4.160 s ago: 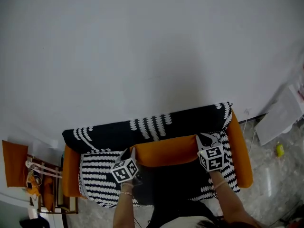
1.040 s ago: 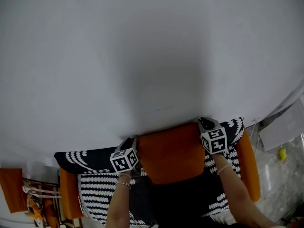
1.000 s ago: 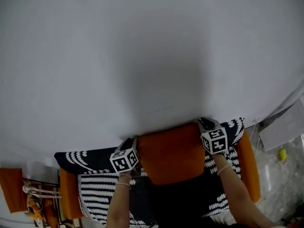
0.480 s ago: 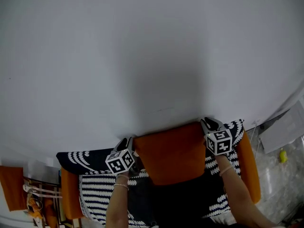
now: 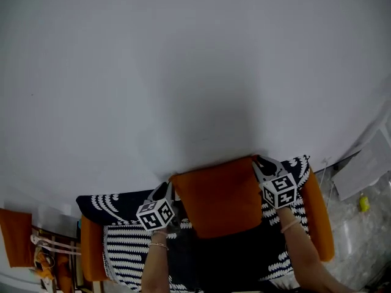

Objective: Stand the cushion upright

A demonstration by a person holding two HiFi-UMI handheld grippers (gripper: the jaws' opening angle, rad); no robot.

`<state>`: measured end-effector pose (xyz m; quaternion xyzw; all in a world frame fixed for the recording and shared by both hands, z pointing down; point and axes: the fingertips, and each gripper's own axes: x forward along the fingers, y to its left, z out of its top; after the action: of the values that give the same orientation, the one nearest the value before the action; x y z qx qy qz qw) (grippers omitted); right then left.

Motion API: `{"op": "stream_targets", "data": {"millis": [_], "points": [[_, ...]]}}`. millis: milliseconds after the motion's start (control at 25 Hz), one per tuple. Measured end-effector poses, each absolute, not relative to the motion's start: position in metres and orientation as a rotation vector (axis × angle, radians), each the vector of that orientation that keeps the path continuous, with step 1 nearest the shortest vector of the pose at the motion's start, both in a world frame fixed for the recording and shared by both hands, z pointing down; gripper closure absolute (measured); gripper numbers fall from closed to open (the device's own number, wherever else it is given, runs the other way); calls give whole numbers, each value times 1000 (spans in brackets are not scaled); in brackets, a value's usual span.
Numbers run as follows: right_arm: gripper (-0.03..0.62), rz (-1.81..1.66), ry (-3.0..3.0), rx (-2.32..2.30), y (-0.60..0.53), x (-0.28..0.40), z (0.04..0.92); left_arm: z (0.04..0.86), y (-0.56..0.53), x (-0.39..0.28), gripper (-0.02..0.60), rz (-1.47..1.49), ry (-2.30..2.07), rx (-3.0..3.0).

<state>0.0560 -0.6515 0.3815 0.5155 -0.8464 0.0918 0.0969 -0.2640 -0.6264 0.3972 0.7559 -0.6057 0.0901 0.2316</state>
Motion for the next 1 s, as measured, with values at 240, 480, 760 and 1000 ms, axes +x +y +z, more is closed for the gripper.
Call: {"op": "stream_targets", "data": {"millis": [240,480,760,1000], "points": [[536,219,-2553,1503,-614,47,356,367,-595,-256,510,221,-1725,2125],[563,168,-2580,1514,-571,43,331,339,-562,-245,550,227,-1776,2184],[579,143,-2619,1515,-522,45,309,313,-515,-221,560,204,-1792,2239],[585,101,-2656,1497,-482,50,288,291,-472,-197,561,201,-1788,2289]]}}
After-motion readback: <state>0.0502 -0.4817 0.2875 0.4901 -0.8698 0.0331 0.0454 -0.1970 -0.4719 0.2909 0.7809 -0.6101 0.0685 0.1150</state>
